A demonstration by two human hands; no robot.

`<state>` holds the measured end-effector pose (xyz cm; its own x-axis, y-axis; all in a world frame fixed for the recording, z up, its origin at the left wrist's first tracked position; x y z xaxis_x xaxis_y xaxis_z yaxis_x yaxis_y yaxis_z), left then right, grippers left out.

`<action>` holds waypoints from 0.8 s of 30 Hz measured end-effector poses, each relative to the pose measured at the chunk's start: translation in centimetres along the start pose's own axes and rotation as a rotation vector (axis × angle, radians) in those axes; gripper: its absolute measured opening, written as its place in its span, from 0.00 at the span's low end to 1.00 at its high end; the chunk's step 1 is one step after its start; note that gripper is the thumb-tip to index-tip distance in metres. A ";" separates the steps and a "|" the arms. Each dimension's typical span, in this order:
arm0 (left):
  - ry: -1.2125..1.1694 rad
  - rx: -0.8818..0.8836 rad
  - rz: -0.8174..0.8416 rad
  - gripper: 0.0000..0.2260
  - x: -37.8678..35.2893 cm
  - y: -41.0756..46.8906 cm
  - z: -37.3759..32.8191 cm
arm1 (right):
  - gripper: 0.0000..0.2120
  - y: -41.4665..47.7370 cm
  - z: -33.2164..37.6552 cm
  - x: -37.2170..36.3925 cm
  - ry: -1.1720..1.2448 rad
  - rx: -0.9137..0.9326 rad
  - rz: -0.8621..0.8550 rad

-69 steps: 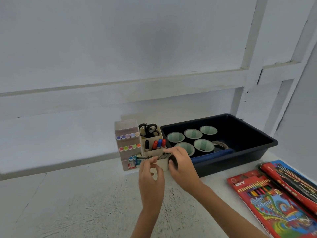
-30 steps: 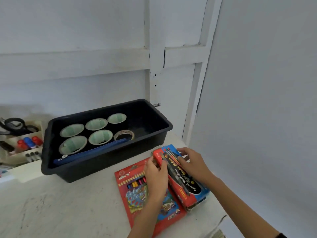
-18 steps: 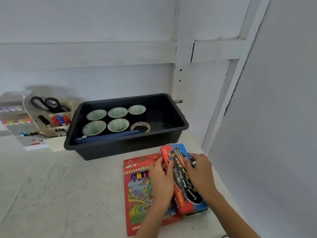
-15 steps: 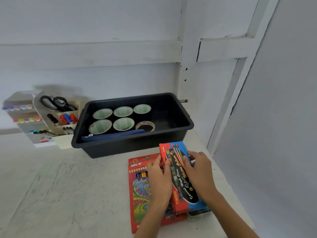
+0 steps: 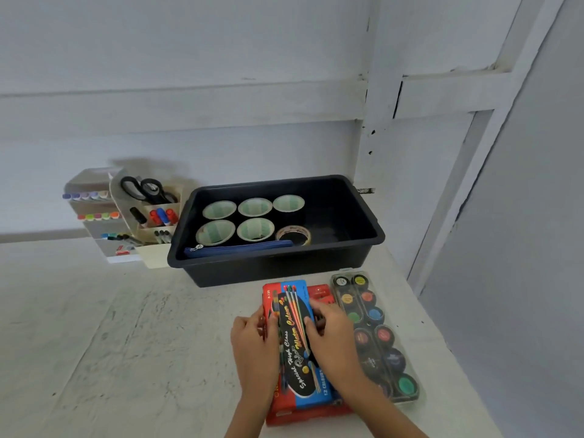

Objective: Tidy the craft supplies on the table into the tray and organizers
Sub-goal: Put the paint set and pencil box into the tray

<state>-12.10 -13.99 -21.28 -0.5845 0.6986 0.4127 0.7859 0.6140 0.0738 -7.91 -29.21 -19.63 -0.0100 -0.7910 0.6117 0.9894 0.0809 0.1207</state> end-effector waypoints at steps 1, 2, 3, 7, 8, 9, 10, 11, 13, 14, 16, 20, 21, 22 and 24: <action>0.039 0.001 -0.019 0.16 0.1 -0.1 0.1 | 0.14 -0.1 0.0 0.0 -0.017 0.011 0.003; 0.094 -0.008 -0.035 0.17 0.2 -0.3 0.0 | 0.14 -0.1 -0.1 0.0 -0.032 0.019 0.008; 0.147 -0.034 -0.045 0.17 0.3 -0.4 -0.4 | 0.13 0.0 -0.2 0.2 -0.043 0.028 0.007; 0.126 -0.208 0.030 0.17 -1.6 -1.2 -4.5 | 0.08 0.8 -0.5 3.2 -0.078 0.090 -0.117; 0.082 -0.215 0.096 0.16 -2.9 -1.4 -5.4 | 0.08 1.1 -1.0 4.5 -0.109 0.083 -0.173; 0.031 -0.204 0.169 0.16 -4.5 -1.7 -6.0 | 0.09 1.4 -1.6 5.8 -0.138 0.060 -0.225; -0.027 -0.181 0.243 0.15 -6.1 -2.1 -6.4 | 0.10 1.7 -2.5 6.9 -0.152 0.021 -0.261; -0.077 -0.161 0.303 0.14 -7.5 -2.5 -6.7 | 0.11 2.0 -3.5 7.8 -0.144 -0.027 -0.278; -0.092 -0.165 0.360 0.15 -9.7 -3.3 -7.4 | 0.13 2.7 -5.7 8.3 -0.081 -0.147 -0.228; -0.062 -0.165 0.357 0.16 -10.5 -3.6 -7.5 | 0.15 2.9 -6.6 8.3 -0.052 -0.200 -0.175; 0.021 -0.138 0.308 0.16 -11.2 -3.4 -7.5 | 0.19 3.2 -7.6 7.9 0.002 -0.263 -0.067; 0.125 -0.091 0.238 0.12 -12.3 -2.5 -6.2 | 0.21 2.8 -7.9 7.9 0.082 -0.237 0.027; 0.136 -0.091 0.238 0.12 -12.7 -2.3 -6.0 | 0.21 2.7 -8.1 8.0 0.103 -0.232 0.032; 0.131 -0.089 0.241 0.12 -13.1 -2.3 -5.9 | 0.21 2.5 -8.3 8.2 0.130 -0.235 0.032; 0.085 -0.089 0.259 0.13 -13.8 -2.5 -6.3 | 0.21 2.4 -9.0 8.9 0.190 -0.250 0.002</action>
<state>-4.76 -27.45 -21.46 -0.3461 0.7923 0.5025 0.9236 0.3818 0.0341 -4.30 -41.55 -20.93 -0.0037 -0.8923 0.4515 0.9946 -0.0503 -0.0911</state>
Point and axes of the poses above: each hand's wrist, its own y-axis towards the middle knuckle, its own x-axis out of the back of the hand, z = x × y, the point moved 8 cm from there along y, towards the middle knuckle, and after that the axes turned 5 degrees about -y, right-handed, at the moved point
